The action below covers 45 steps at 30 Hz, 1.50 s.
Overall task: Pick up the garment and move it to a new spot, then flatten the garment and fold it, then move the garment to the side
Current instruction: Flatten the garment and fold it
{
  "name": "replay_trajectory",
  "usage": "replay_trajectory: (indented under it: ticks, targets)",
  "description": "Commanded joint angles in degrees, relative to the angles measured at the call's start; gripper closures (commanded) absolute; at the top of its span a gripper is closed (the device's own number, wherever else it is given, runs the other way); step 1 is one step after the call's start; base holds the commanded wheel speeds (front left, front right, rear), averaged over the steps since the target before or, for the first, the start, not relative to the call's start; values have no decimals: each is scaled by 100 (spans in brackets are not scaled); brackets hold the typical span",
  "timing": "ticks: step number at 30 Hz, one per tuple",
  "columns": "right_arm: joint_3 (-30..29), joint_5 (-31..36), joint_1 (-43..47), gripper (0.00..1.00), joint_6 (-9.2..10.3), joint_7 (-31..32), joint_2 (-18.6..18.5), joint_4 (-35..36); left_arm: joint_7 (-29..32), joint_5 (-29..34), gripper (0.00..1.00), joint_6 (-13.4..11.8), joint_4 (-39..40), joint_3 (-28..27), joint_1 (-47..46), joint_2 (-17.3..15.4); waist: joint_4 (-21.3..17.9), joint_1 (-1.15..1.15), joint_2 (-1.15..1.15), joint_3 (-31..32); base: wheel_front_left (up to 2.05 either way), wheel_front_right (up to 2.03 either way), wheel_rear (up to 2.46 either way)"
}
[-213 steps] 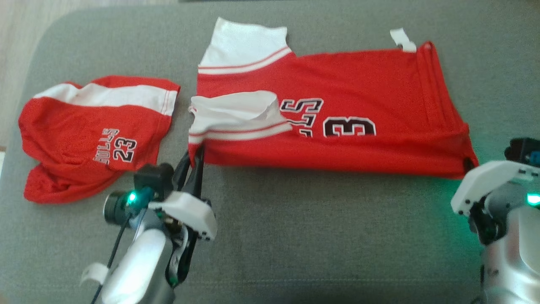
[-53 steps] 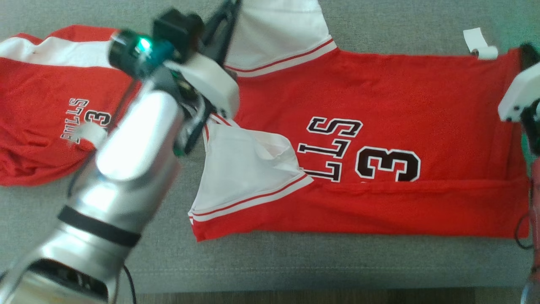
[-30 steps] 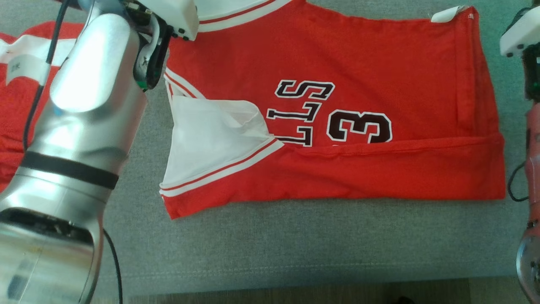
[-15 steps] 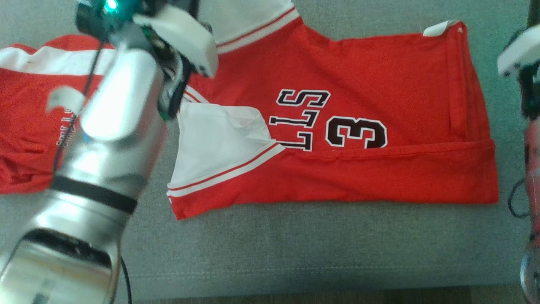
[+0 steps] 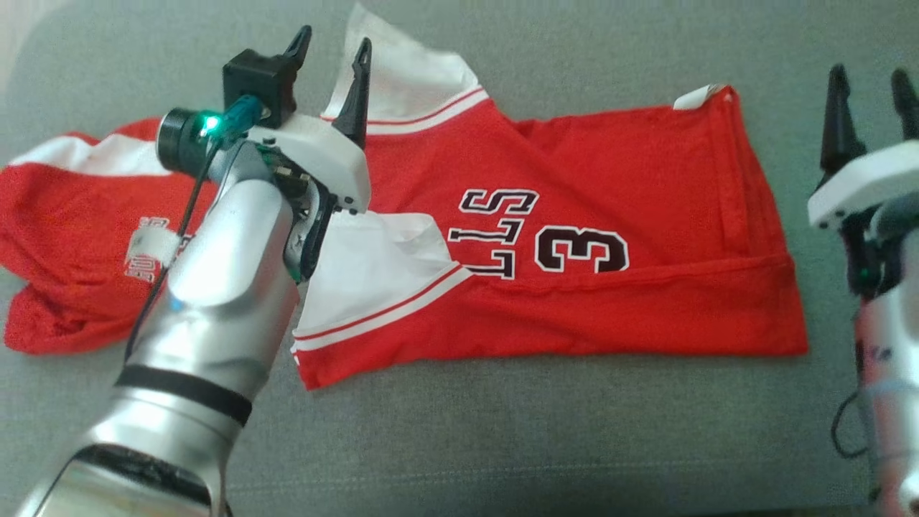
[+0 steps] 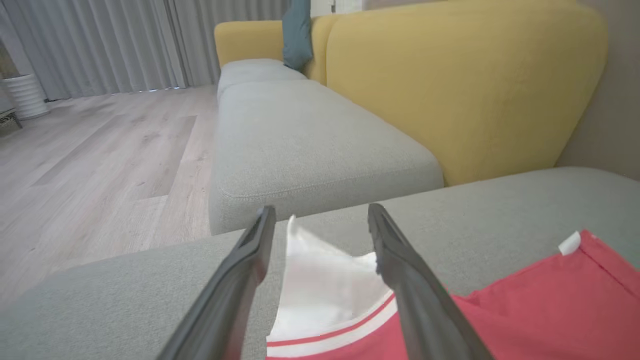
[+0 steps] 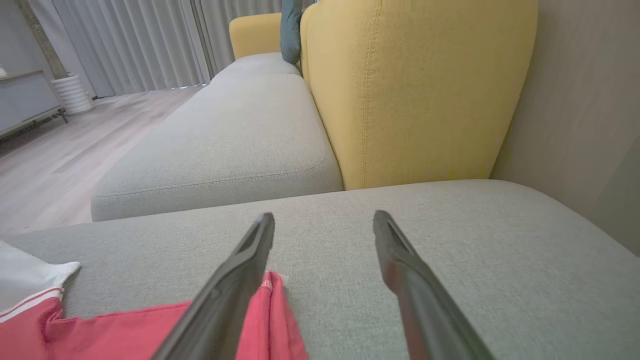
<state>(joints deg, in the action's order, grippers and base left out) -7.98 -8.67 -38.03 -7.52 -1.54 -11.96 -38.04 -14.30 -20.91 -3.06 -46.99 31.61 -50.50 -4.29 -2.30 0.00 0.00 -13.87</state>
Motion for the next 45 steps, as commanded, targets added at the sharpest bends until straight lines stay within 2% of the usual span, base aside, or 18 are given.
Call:
replay_trajectory:
  ticks: [1, 8, 12, 19, 24, 37, 41, 45]
  targets:
    - [112, -68, 126, 0, 3, -73, 44, 335, -69, -23, 0, -70, 280, -272, -13, -122, 2, 0, 0, 214, 0, 0, 0]
    - [110, -238, 850, 0, 3, -138, 278, 1291, -70, -15, 0, -171, 1204, -821, 856, -277, 51, 0, 0, 576, 0, 0, 0]
    - [64, -270, 1574, 0, 3, -169, 479, 2142, -70, 22, 0, -213, 2261, -1228, 1929, -335, 133, 0, 0, 787, 0, 0, 0]
    - [-36, -182, 2607, 0, 3, -200, 769, 3045, -70, 235, 0, -275, 3509, -1450, 3398, -165, 214, 0, 0, 1004, 0, 0, 0]
    - [-86, -207, 3030, 0, 3, -171, 878, 3349, -70, 341, 0, -289, 4051, -1570, 3988, -8, 207, 0, 0, 1069, 0, 0, 0]
    - [36, -250, 3081, 0, 3, 7, 907, 3703, -70, 610, 0, -81, 4168, -1758, 3916, 86, 96, 0, 0, 803, 0, 0, 0]
    - [44, -123, 2835, 0, 3, 146, 907, 3835, -22, 733, 0, -7, 3782, -1753, 3464, -33, 25, 0, 0, 448, 0, 0, 0]
    - [45, 93, 2497, 0, 3, 324, 907, 3982, 361, 834, 0, 74, 3225, -1740, 2615, -178, -17, 0, 0, -1, 0, 0, 0]
